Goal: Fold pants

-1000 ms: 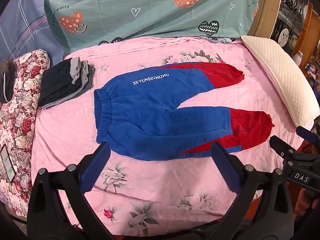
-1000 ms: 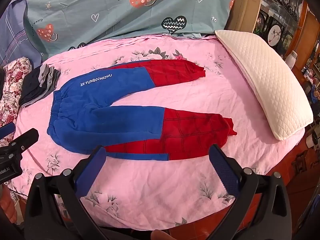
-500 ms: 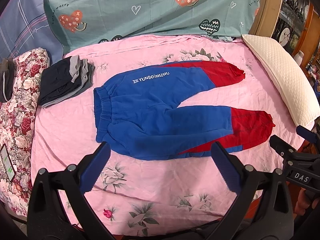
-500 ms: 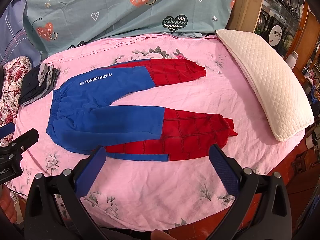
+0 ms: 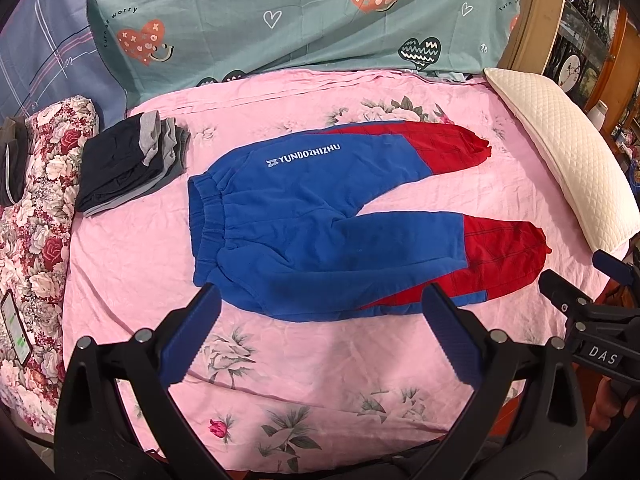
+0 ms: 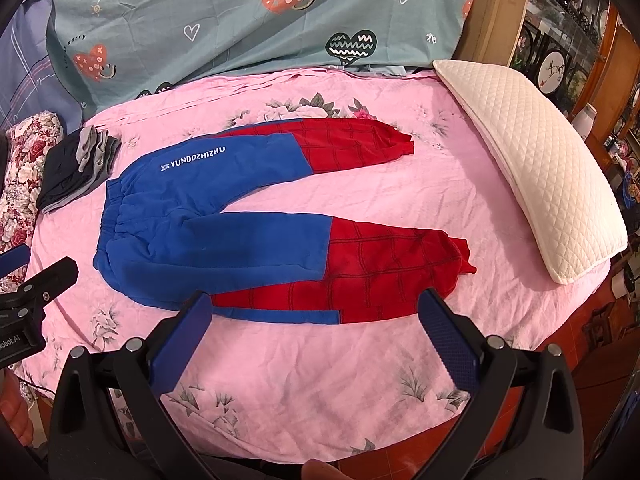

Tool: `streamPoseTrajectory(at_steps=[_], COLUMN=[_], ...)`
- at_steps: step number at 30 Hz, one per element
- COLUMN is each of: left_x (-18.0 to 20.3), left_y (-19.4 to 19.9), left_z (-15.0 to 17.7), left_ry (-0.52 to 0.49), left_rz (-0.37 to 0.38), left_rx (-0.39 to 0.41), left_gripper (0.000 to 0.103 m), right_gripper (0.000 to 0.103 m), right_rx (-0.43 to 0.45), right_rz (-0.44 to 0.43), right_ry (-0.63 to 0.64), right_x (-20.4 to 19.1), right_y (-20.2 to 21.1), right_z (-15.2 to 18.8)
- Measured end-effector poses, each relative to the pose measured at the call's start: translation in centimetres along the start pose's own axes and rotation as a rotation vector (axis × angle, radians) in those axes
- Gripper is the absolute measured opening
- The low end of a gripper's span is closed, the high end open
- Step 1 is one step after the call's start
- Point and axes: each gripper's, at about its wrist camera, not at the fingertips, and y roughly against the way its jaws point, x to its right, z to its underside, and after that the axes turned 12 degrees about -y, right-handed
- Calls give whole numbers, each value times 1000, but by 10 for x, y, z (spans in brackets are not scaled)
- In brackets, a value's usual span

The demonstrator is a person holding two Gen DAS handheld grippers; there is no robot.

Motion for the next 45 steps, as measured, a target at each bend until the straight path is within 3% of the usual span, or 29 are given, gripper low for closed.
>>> streamPoseTrajectory(at_steps=[45], left_x=[-6], left_y=[-6], left_z=[-2], left_ry=[3], left_rz=[5], left_rx=[-7], left_gripper=[101], right_gripper=[102], right_rx=[-4], right_rz=[5], right_ry=[4], right_x=[-4], right_y=[-5], right_z=[-2])
